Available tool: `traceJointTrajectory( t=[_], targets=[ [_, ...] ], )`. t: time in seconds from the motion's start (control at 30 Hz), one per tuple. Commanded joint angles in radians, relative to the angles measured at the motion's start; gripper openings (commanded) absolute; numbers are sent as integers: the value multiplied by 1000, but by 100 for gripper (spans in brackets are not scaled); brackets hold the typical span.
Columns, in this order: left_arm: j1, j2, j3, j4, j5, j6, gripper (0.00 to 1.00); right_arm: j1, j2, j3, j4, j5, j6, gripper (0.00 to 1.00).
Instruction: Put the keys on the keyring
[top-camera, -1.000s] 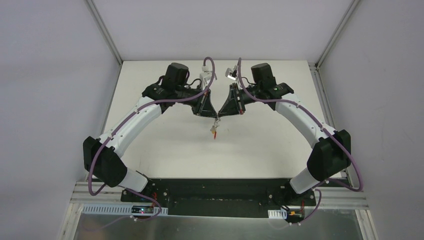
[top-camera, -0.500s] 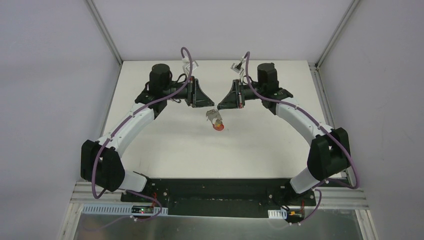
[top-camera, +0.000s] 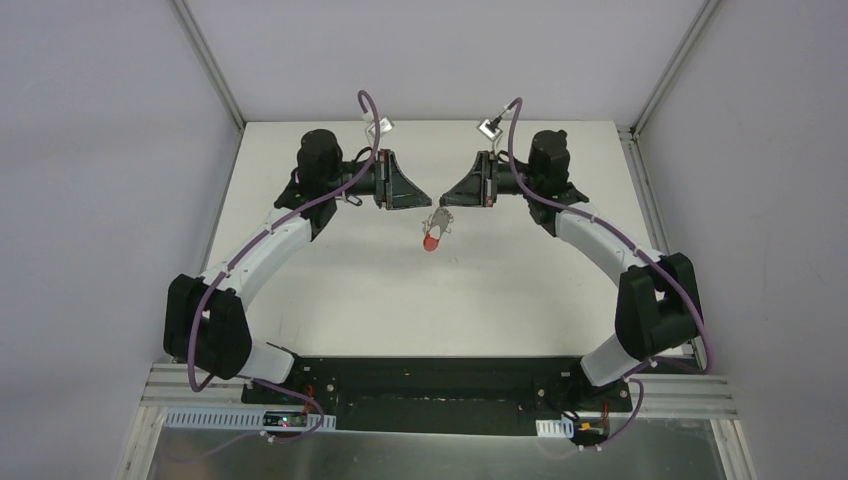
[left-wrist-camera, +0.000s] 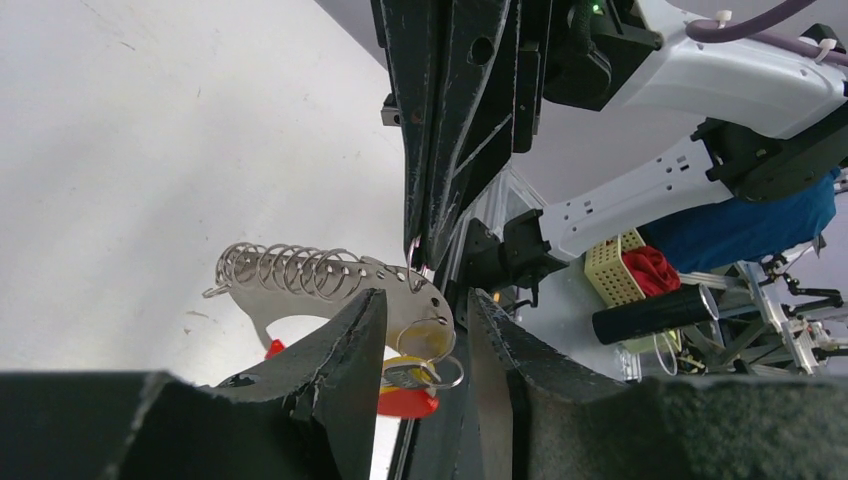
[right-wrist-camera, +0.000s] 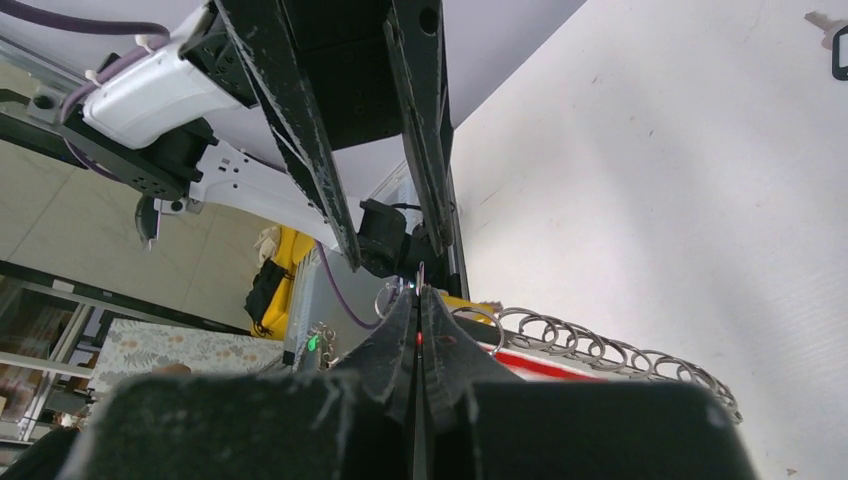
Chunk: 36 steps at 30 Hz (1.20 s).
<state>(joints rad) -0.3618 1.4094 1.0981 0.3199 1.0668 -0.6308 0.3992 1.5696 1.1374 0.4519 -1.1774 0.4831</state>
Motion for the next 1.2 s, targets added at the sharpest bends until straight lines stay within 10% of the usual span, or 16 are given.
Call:
traceJointTrajectory(
  t=[0.0, 1.17],
  targets=[
    [-6, 20, -6, 96, 25, -49, 36, -7, -16, -16, 247, -7, 153, 0],
    [-39, 97, 39, 161, 68, -148, 0, -16, 28, -53, 368, -1, 182, 3]
  ],
)
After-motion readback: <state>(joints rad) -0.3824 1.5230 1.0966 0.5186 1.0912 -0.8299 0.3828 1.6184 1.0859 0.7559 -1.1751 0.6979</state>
